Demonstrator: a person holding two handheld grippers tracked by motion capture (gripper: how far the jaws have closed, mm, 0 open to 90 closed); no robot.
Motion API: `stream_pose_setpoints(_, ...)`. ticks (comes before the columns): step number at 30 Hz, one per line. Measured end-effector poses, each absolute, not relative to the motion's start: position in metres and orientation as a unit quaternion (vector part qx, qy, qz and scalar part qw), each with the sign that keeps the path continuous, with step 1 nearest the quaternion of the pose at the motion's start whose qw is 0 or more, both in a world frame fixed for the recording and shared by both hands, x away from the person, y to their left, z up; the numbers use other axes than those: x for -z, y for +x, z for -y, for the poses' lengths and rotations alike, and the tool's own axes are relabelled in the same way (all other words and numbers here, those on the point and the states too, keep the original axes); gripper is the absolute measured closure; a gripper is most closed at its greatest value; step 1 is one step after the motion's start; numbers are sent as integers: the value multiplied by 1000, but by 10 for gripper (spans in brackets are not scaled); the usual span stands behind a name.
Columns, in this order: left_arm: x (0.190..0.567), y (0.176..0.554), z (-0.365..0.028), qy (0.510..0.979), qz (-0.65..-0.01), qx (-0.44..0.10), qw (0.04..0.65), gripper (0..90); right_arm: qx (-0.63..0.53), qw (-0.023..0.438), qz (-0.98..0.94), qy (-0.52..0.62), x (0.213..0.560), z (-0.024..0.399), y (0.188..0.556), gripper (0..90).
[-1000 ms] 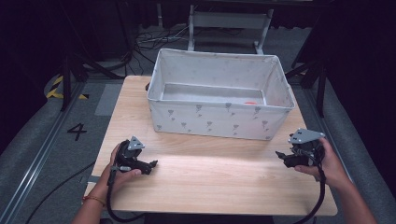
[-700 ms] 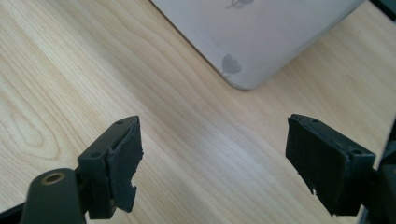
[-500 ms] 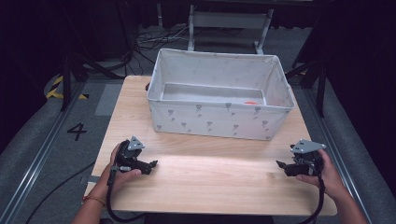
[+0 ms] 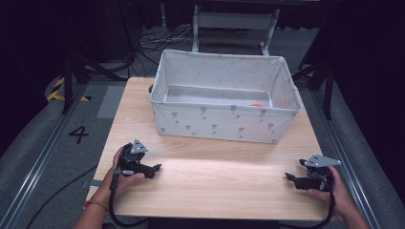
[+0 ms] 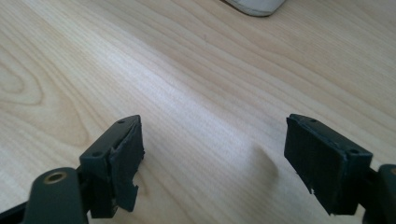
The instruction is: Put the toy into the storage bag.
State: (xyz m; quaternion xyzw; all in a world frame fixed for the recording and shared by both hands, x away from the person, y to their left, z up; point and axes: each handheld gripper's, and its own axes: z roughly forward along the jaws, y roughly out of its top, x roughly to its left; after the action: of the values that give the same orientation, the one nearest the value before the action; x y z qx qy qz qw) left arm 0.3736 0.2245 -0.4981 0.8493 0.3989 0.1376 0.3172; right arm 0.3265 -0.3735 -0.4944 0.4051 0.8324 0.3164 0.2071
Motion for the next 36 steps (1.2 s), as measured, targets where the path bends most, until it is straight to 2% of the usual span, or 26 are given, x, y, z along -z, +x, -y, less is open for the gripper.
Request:
stream_pose_setpoints(5,498,374,-225,850,-398,-137,317,5,-355,182,-805,440,503,385,322,194)
stream_pose_setpoints(11,498,374,-224,849,-400,-137,316,5,-354,184,-802,444,503,386,322,187)
stream_pose_setpoints(16,498,374,-224,849,-400,-137,317,5,-348,187,-799,453,503,386,322,149)
stream_pose_setpoints(36,498,373,-224,848,-403,-138,316,2,-345,191,-796,460,503,385,322,138)
